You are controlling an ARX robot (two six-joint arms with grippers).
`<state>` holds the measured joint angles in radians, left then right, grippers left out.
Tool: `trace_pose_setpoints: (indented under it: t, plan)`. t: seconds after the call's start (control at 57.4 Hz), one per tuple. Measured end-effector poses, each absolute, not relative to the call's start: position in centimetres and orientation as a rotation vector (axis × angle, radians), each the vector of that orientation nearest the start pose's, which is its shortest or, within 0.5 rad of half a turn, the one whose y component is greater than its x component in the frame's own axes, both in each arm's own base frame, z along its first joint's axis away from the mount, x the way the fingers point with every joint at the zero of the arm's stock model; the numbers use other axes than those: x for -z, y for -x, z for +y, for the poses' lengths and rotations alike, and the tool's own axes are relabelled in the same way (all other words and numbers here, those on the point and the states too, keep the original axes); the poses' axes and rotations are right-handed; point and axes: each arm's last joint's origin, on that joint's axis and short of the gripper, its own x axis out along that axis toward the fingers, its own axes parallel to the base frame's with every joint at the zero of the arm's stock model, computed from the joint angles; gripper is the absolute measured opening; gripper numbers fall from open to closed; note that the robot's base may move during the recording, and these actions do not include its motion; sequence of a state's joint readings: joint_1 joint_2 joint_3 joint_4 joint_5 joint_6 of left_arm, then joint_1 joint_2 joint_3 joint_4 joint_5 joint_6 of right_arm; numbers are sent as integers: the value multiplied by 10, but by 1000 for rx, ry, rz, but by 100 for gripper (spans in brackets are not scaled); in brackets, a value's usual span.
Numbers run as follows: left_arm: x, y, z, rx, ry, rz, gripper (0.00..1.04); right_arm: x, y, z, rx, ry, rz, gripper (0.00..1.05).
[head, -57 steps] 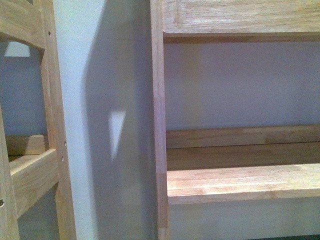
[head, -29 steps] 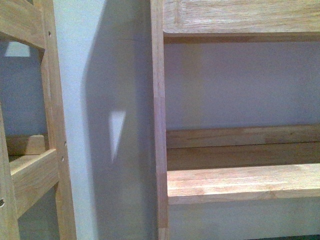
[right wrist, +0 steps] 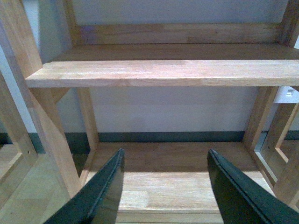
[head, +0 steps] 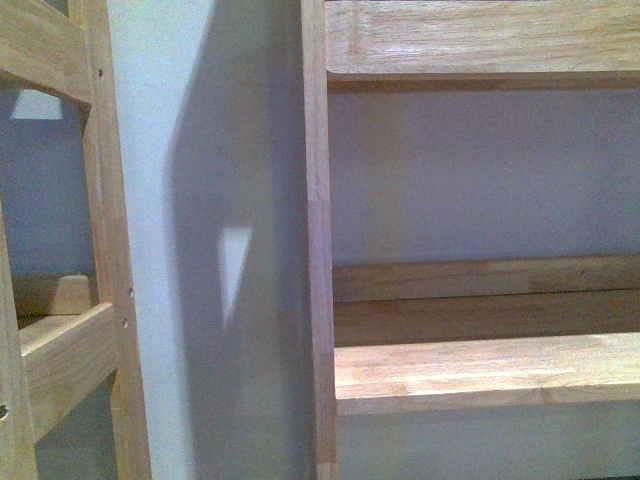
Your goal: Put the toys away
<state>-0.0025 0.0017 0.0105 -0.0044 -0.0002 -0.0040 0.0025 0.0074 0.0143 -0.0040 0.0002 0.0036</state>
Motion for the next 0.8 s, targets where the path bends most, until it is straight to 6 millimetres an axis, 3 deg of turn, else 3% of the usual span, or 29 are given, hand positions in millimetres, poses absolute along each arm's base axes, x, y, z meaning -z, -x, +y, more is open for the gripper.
trace_pose_setpoints:
  t: [0.087,0.801]
  plan:
    - [-167,-97,0,2,4,-4,98,-167,-97,0,-2,-4,-3,100]
    - [-167,-97,0,2,4,-4,98,-167,-97,0,-2,-4,-3,98]
